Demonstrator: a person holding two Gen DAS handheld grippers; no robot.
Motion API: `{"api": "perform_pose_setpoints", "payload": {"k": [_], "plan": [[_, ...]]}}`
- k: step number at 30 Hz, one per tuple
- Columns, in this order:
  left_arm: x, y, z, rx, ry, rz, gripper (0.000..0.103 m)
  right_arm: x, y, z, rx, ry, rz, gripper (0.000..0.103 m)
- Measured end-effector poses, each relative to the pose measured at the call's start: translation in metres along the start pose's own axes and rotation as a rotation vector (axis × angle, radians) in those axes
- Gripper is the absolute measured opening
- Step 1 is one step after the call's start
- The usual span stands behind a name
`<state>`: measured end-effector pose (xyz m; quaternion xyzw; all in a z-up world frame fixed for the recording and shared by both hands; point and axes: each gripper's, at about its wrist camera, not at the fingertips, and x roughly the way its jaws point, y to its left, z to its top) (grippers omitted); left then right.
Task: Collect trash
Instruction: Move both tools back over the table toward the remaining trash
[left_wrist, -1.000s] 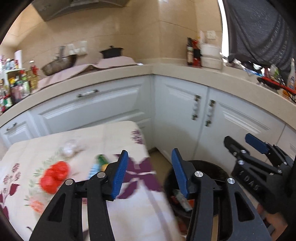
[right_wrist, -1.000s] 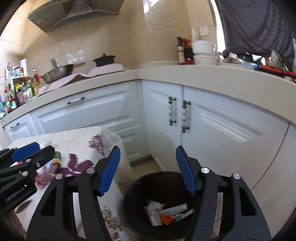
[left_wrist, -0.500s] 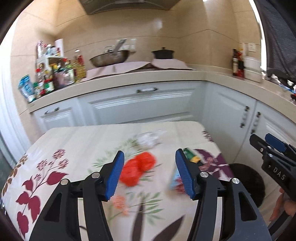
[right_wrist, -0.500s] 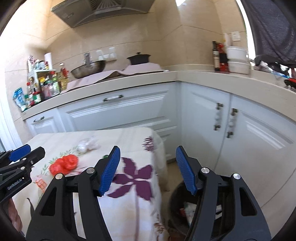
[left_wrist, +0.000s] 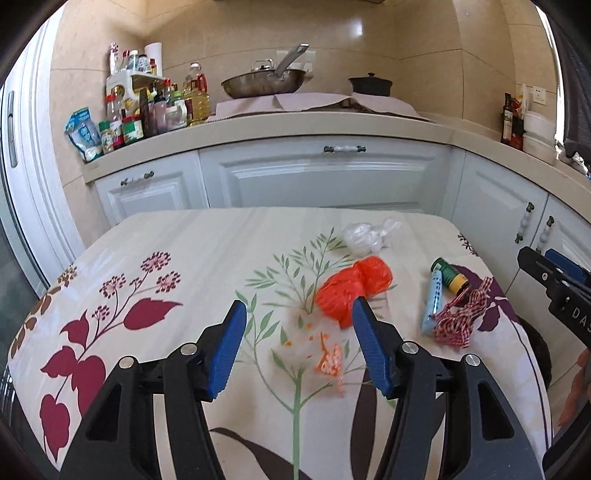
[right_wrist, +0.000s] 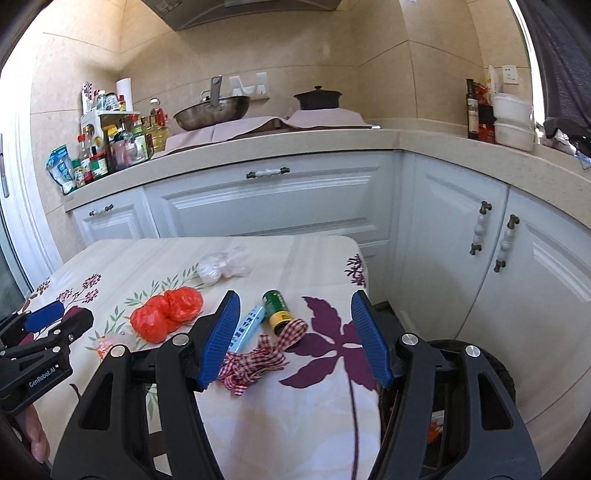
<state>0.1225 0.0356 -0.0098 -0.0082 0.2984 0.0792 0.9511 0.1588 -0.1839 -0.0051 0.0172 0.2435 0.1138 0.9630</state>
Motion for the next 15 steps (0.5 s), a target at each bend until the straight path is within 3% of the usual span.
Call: {"api": "perform_pose_setpoints", "payload": {"k": [15], "plan": [[0.027, 0.003, -0.018, -0.016, 0.111, -0.046, 0.058, 0.017, 0.005, -0.013, 0.001, 0.087, 0.009, 0.061]]}}
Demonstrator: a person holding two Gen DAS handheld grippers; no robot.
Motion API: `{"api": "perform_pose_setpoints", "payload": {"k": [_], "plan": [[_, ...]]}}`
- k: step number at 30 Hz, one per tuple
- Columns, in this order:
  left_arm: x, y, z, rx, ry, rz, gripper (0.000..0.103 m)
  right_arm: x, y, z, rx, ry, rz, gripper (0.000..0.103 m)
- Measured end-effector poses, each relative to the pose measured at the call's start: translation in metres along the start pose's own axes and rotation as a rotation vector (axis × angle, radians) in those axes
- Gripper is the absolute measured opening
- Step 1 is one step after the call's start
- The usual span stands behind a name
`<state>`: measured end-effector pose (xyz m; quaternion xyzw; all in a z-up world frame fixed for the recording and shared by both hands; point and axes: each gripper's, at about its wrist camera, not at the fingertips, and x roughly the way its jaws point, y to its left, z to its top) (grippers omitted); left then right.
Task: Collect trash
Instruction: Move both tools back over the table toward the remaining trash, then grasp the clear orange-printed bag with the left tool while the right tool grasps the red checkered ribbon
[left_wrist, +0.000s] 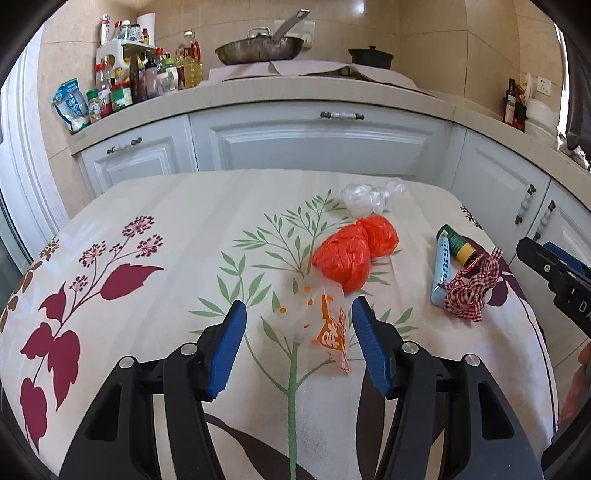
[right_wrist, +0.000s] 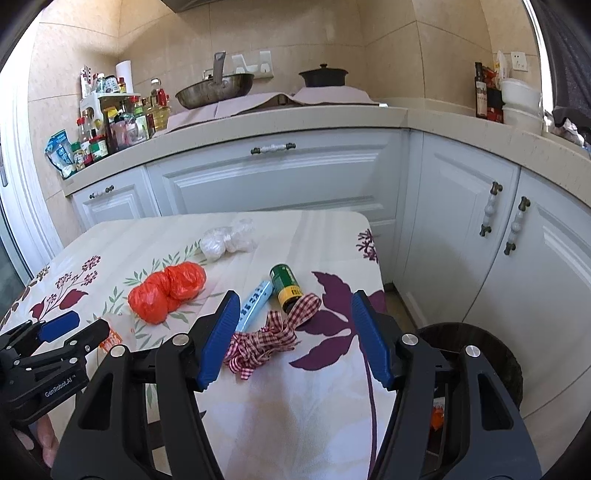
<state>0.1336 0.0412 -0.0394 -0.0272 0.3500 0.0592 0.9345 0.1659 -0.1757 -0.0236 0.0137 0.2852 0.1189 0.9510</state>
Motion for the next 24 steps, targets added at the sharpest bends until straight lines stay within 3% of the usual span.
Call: {"api": "perform_pose_setpoints", "payload": {"k": [2, 5, 13, 24], "plan": [[0.004, 0.000, 0.000, -0.002, 0.011, -0.008, 0.058, 0.002, -0.001, -0.001, 0.002, 0.011, 0.000, 0.061], [0.009, -0.001, 0.000, 0.001, 0.029, -0.016, 0.050, 0.007, -0.001, -0.003, 0.001, 0.030, -0.001, 0.061], [0.013, -0.005, -0.001, 0.022, 0.056, -0.073, 0.011, 0.014, 0.001, -0.005, -0.006, 0.059, 0.006, 0.061], [0.000, 0.012, 0.004, -0.005, 0.012, -0.064, 0.009, 0.022, 0.014, -0.006, -0.034, 0.103, 0.019, 0.063]]}}
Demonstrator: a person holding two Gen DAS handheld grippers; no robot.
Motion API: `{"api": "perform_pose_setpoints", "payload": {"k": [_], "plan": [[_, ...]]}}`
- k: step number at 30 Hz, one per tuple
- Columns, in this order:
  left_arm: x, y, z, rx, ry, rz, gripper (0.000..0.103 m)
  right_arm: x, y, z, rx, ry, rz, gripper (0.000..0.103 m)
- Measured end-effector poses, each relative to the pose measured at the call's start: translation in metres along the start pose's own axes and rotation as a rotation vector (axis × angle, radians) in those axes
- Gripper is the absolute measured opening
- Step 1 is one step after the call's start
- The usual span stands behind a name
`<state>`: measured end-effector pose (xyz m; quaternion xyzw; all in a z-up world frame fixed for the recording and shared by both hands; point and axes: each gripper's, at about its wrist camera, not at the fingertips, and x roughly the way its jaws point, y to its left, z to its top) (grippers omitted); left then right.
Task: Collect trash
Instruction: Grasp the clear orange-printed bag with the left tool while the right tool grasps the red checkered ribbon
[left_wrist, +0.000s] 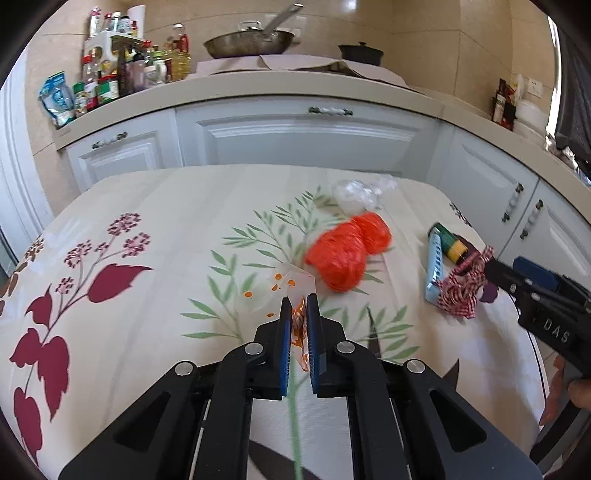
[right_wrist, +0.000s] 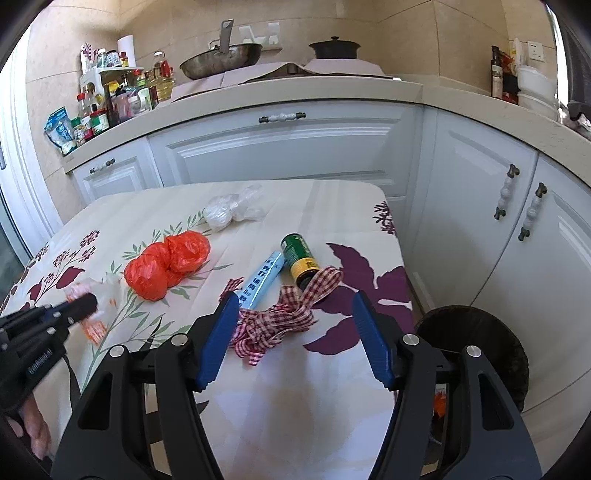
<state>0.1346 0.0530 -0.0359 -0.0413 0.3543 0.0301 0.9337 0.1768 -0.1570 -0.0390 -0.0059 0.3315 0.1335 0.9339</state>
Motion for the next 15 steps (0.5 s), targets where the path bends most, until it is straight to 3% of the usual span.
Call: {"api": "perform_pose_setpoints", "payload": {"k": [3, 15], "plan": [[-0.004, 0.008, 0.003, -0.012, -0.014, 0.014, 0.009, 0.005, 0.006, 0.001, -0.015, 0.019, 0.003, 0.070], [-0.003, 0.031, 0.004, -0.050, -0.023, 0.048, 0.009, 0.035, 0.016, 0.000, -0.041, 0.162, 0.001, 0.071]]}}
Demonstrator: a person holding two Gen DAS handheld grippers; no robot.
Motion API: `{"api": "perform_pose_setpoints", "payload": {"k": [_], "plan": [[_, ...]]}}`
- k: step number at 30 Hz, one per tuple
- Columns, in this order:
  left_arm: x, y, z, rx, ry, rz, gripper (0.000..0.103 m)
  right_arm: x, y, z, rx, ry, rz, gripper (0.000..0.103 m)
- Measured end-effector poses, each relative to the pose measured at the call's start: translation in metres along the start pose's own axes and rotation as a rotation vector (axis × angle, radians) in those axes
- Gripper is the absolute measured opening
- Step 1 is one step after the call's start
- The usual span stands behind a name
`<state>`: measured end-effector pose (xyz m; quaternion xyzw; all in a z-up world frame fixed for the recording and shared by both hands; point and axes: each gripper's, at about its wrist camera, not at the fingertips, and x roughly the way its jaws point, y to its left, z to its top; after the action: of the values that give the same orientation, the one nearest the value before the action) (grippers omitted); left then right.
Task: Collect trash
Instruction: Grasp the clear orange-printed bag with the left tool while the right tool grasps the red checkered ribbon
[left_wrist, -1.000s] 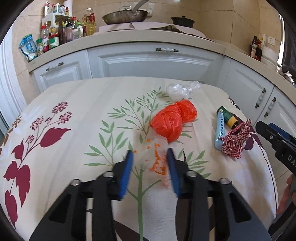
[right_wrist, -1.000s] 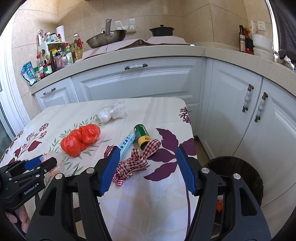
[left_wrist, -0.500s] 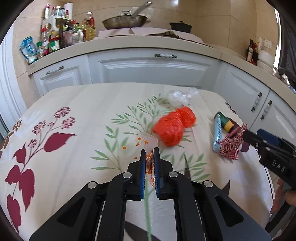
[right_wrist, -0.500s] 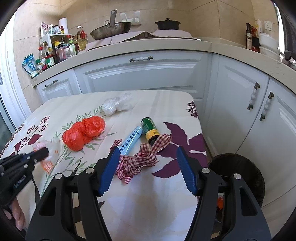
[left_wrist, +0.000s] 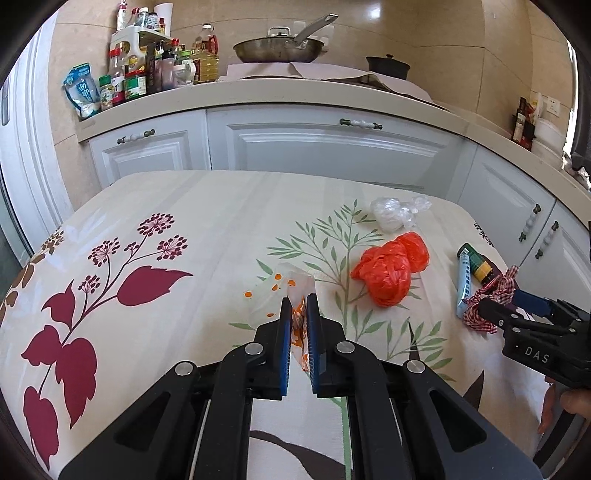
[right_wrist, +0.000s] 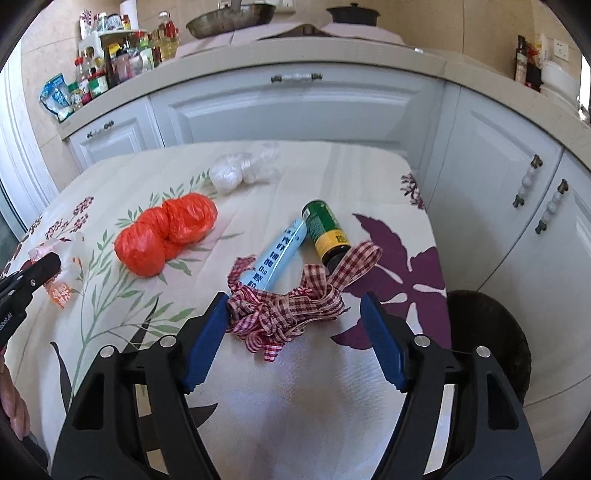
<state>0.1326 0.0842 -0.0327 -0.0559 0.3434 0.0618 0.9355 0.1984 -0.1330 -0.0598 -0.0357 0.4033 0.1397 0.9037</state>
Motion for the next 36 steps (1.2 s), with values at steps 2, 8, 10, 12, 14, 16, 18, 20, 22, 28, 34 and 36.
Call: {"api": "perform_pose_setpoints", "payload": {"k": [2, 8, 10, 12, 14, 16, 18, 20, 22, 28, 34, 36], "plan": [[0.000, 0.001, 0.000, -0.001, -0.001, 0.000, 0.009, 0.002, 0.000, 0.000, -0.001, 0.010, 0.008, 0.069], [0.001, 0.003, -0.001, -0.005, -0.002, 0.004, 0.009, 0.002, 0.002, -0.004, -0.014, 0.029, 0.051, 0.041], [0.000, 0.004, -0.001, -0.006, -0.002, 0.006, 0.009, -0.002, 0.002, -0.005, -0.013, 0.018, 0.054, 0.038], [-0.001, 0.003, -0.001, -0.006, -0.004, 0.006, 0.009, -0.005, 0.001, -0.006, -0.013, 0.006, 0.054, 0.036], [-0.003, 0.002, -0.002, -0.004, -0.009, 0.005, 0.009, -0.010, 0.000, -0.008, -0.014, -0.008, 0.053, 0.035], [-0.004, 0.000, -0.001, -0.001, -0.011, 0.004, 0.009, -0.013, -0.001, -0.009, -0.014, -0.019, 0.055, 0.034], [-0.006, -0.002, -0.002, 0.001, -0.014, -0.001, 0.009, -0.018, -0.002, -0.010, -0.012, -0.034, 0.056, 0.034], [-0.008, -0.004, -0.001, 0.003, -0.018, -0.005, 0.009, -0.024, -0.004, -0.010, -0.011, -0.054, 0.058, 0.034], [-0.011, -0.008, -0.001, 0.008, -0.024, -0.011, 0.009, -0.032, -0.005, -0.011, -0.010, -0.079, 0.061, 0.034], [-0.022, -0.020, 0.002, 0.024, -0.055, -0.027, 0.009, -0.057, -0.008, -0.008, -0.014, -0.165, 0.057, 0.034], [-0.037, -0.035, 0.008, 0.041, -0.098, -0.050, 0.009, -0.077, -0.016, -0.008, 0.001, -0.216, 0.055, 0.034], [-0.042, -0.041, 0.009, 0.050, -0.111, -0.058, 0.009, -0.083, -0.019, -0.009, 0.006, -0.231, 0.050, 0.034]]}}
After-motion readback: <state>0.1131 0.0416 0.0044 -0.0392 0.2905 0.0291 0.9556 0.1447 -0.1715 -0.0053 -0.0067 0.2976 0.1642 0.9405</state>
